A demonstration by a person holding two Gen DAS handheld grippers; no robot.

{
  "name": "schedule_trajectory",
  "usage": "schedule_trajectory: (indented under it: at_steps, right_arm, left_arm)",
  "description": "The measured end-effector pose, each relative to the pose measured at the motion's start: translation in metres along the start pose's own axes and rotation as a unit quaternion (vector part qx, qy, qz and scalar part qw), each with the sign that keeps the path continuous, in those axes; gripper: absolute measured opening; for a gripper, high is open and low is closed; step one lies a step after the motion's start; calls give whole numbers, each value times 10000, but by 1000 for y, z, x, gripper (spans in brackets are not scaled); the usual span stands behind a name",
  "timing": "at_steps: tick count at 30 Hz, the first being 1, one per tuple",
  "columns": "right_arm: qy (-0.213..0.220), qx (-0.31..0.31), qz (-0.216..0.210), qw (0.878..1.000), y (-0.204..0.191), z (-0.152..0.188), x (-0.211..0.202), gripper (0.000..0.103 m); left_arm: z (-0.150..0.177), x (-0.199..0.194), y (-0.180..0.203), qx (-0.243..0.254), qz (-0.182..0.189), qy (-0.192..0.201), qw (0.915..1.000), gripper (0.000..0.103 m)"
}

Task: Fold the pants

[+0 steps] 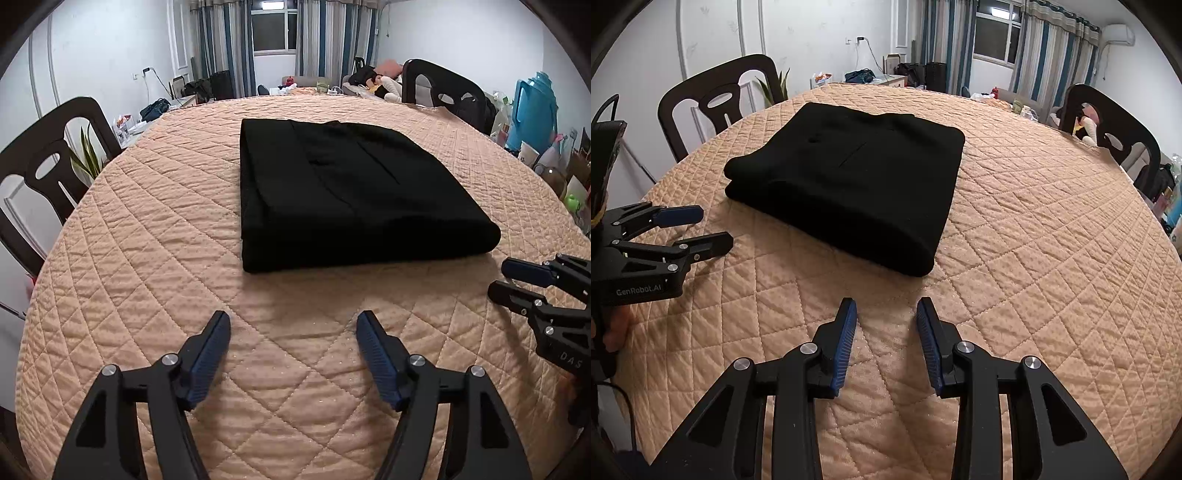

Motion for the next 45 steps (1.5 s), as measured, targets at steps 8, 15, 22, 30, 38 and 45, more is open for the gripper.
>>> schedule_trajectory:
  at_steps: [8, 15, 22, 30, 38, 45]
  right_arm:
    - [7, -24, 35, 10000, 0, 1, 0, 35]
    - [-2, 8, -8, 10000, 0, 1, 0, 35]
    - [3, -17, 24, 10000, -1, 1, -1, 36]
    - [3, -21, 29, 10000, 0, 0, -1, 36]
    - [3, -18, 26, 10000, 0, 0, -1, 36]
    - [3, -18, 27, 10000, 0, 0, -1, 36]
  left_arm:
    - [2, 1, -2, 13, -12, -28, 10000, 80]
    - [2, 1, -2, 14, -3, -27, 10000, 81]
    - [2, 1, -2, 14, -6, -28, 10000, 83]
    - [3, 3, -2, 29, -33, -42, 10000, 85]
    - [3, 3, -3, 24, -18, -42, 10000, 85]
    - [3, 3, -3, 24, -20, -42, 10000, 86]
Point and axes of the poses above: each gripper's, at about its wrist camera, not at the fingertips, and x roughly the way its jaws point, y to its right, z to its underside, the point moved 6 cm from there along x, roughly the way its jaws point, and after that the axes turned 15 degrees about x, right-handed, at the moved point
